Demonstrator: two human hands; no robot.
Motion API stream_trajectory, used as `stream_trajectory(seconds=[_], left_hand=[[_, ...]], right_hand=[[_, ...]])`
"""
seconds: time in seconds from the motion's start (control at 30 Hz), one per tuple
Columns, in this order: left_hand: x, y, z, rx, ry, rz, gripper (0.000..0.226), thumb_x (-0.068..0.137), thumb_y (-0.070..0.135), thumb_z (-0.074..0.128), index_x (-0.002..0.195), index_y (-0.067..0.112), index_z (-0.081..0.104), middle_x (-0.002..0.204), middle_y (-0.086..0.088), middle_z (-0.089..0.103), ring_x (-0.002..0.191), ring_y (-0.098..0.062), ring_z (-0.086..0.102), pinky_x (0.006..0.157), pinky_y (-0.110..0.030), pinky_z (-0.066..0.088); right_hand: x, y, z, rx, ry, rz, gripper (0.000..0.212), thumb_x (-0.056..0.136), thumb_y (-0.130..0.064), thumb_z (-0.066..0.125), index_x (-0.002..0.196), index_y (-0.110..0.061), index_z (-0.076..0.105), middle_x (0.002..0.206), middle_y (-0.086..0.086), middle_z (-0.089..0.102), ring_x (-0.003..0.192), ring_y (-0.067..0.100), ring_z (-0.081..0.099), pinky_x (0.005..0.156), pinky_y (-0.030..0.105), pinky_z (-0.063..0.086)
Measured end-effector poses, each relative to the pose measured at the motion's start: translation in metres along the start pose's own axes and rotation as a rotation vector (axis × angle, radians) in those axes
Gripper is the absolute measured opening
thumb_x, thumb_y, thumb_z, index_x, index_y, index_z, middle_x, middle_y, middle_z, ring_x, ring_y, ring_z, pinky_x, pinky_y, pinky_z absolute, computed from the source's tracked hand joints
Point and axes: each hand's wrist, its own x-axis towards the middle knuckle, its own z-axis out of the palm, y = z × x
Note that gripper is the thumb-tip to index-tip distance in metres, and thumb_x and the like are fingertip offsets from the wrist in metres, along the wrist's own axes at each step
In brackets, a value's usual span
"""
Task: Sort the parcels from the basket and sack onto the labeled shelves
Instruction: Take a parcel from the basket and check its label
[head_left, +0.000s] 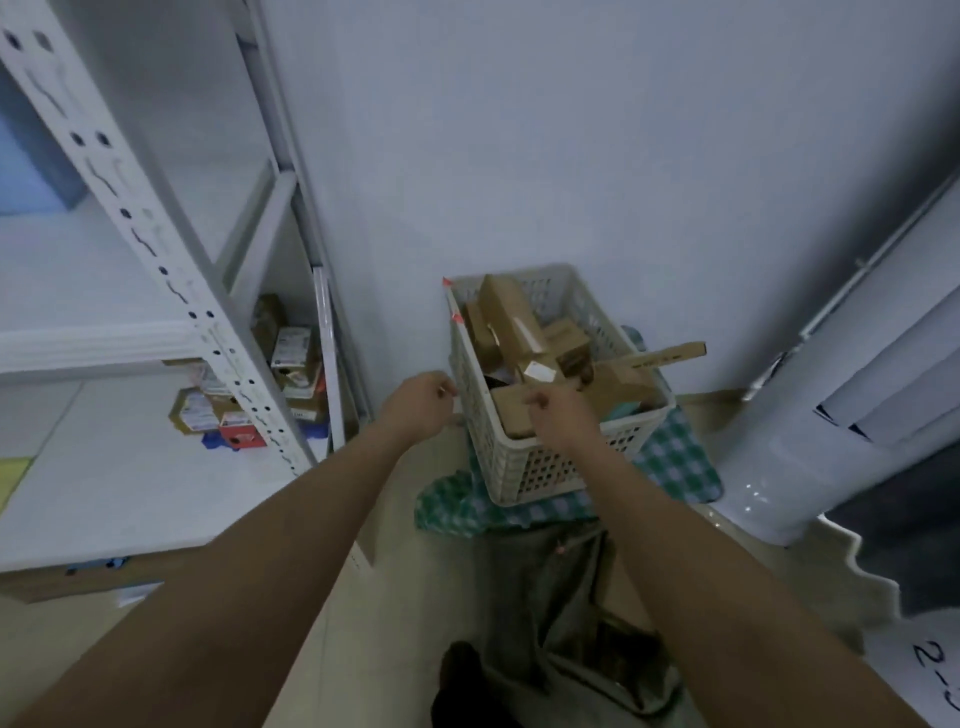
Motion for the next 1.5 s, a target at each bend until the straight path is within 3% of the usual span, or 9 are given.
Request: stream_trajectory(seconds=[0.4, 0.57, 0.8, 0.93, 1.0, 1.07, 1.2, 1.37, 1.5], left_hand=[[0.196, 0.008, -0.030, -0.020, -0.055, 0.067, 0.026, 0.100, 0.018, 0.042, 0.116, 0.016, 0.063, 0.124, -0.005, 0.059, 0.101, -0.016, 0.053, 0.082, -0.025, 0.038], [0.270, 0.010, -0.026, 0.004, -0.167, 0.101, 0.026, 0.100, 0.019, 0.041, 0.115, 0.016, 0.062, 0.113, -0.003, 0.059, 0.101, -0.018, 0.055, 0.082, -0.027, 0.041], [0.343, 0.010, 0.011, 0.102, -0.355, 0.108, 0.027, 0.100, 0.022, 0.041, 0.119, 0.019, 0.060, 0.123, -0.004, 0.058, 0.106, -0.022, 0.056, 0.088, -0.033, 0.047], [0.350, 0.030, 0.039, 0.076, -0.467, 0.133, 0.023, 0.101, 0.025, 0.041, 0.113, 0.019, 0.060, 0.115, -0.003, 0.059, 0.096, -0.020, 0.056, 0.072, -0.029, 0.048], [0.349, 0.045, 0.049, 0.041, -0.520, 0.161, 0.024, 0.102, 0.026, 0.041, 0.115, 0.018, 0.059, 0.111, -0.001, 0.056, 0.096, -0.018, 0.054, 0.070, -0.026, 0.046], [0.348, 0.057, 0.058, 0.034, -0.577, 0.203, 0.024, 0.102, 0.025, 0.040, 0.116, 0.018, 0.059, 0.112, 0.002, 0.053, 0.104, -0.017, 0.052, 0.084, -0.030, 0.045], [0.352, 0.072, 0.073, 0.055, -0.640, 0.249, 0.022, 0.101, 0.022, 0.042, 0.115, 0.020, 0.060, 0.120, 0.001, 0.056, 0.107, -0.012, 0.050, 0.089, -0.028, 0.041], [0.356, 0.080, 0.086, 0.039, -0.686, 0.235, 0.018, 0.101, 0.019, 0.043, 0.108, 0.021, 0.060, 0.111, 0.003, 0.058, 0.104, -0.014, 0.055, 0.086, -0.028, 0.043], [0.356, 0.078, 0.089, 0.046, -0.709, 0.220, 0.017, 0.100, 0.020, 0.044, 0.108, 0.022, 0.059, 0.117, 0.000, 0.058, 0.109, -0.016, 0.054, 0.087, -0.029, 0.042]], right_hand=[[0.164, -0.007, -0.011, 0.135, 0.034, 0.156, 0.021, 0.100, -0.016, 0.046, 0.112, -0.017, 0.064, 0.121, 0.007, 0.061, 0.095, 0.019, 0.055, 0.076, 0.030, 0.048], [0.219, -0.008, -0.014, 0.188, 0.061, 0.281, 0.030, 0.102, -0.018, 0.044, 0.128, -0.014, 0.059, 0.131, 0.008, 0.055, 0.104, 0.025, 0.058, 0.078, 0.034, 0.050], [0.249, 0.018, 0.001, 0.205, 0.068, 0.407, 0.028, 0.101, -0.017, 0.046, 0.124, -0.014, 0.061, 0.127, 0.008, 0.059, 0.098, 0.019, 0.057, 0.073, 0.026, 0.048], [0.231, 0.048, -0.018, -0.048, 0.324, 0.430, 0.029, 0.093, -0.012, 0.050, 0.116, -0.014, 0.068, 0.121, 0.011, 0.058, 0.112, 0.027, 0.053, 0.090, 0.032, 0.043], [0.222, 0.064, -0.034, -0.134, 0.472, 0.537, 0.037, 0.092, -0.019, 0.052, 0.129, -0.014, 0.057, 0.132, 0.014, 0.047, 0.125, 0.033, 0.042, 0.103, 0.042, 0.036], [0.217, 0.077, -0.048, -0.116, 0.549, 0.741, 0.055, 0.092, -0.030, 0.057, 0.142, -0.016, 0.038, 0.148, 0.016, 0.030, 0.135, 0.037, 0.028, 0.110, 0.050, 0.028], [0.215, 0.105, -0.067, 0.099, 0.609, 1.110, 0.086, 0.088, -0.045, 0.060, 0.152, -0.020, 0.009, 0.156, 0.017, 0.016, 0.139, 0.040, 0.023, 0.114, 0.052, 0.020], [0.217, 0.144, -0.068, 0.381, 0.494, 1.112, 0.101, 0.089, -0.049, 0.053, 0.150, -0.020, -0.023, 0.135, 0.018, 0.052, 0.128, 0.042, 0.046, 0.113, 0.061, 0.024], [0.225, 0.143, -0.076, 0.555, 0.637, 1.101, 0.080, 0.092, -0.034, 0.050, 0.150, -0.015, -0.002, 0.122, 0.012, 0.058, 0.112, 0.035, 0.056, 0.106, 0.058, 0.037]])
